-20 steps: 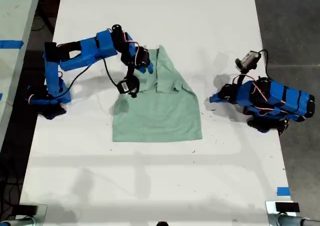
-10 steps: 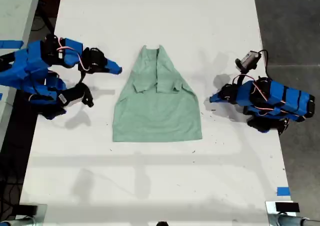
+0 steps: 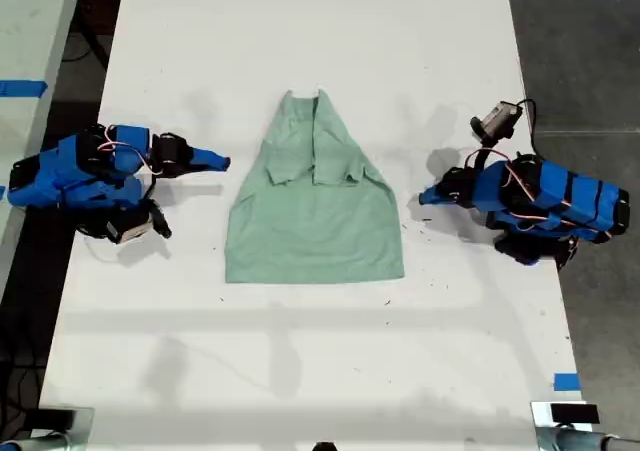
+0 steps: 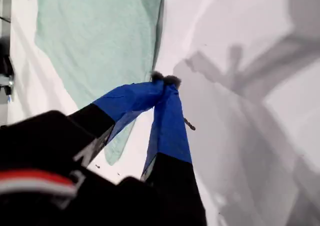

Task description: Fold t shirt

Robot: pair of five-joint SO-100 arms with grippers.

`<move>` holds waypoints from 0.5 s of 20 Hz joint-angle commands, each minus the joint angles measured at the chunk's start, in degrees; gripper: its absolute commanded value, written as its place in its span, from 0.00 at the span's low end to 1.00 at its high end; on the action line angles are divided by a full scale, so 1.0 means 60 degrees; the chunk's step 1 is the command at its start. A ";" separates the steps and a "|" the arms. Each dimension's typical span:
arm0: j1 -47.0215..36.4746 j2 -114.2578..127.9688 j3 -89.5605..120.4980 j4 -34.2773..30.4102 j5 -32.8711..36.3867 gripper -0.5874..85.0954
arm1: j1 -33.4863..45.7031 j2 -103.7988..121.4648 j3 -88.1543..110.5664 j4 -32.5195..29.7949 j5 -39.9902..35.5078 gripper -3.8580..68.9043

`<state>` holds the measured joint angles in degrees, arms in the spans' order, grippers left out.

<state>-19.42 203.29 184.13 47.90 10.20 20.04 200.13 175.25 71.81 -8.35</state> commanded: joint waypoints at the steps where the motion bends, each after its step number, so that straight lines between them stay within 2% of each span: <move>1: -0.0396 0.0425 0.0132 0.0278 -0.0190 0.00 | -0.0044 0.0132 0.0513 -0.0264 -0.0117 0.03; 10: -0.0615 0.0454 0.0000 0.0527 -0.0132 0.00 | -0.0044 0.0132 0.0513 -0.0264 -0.0132 0.03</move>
<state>-22.59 205.66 184.13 50.98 9.84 20.04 200.13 175.25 71.81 -8.35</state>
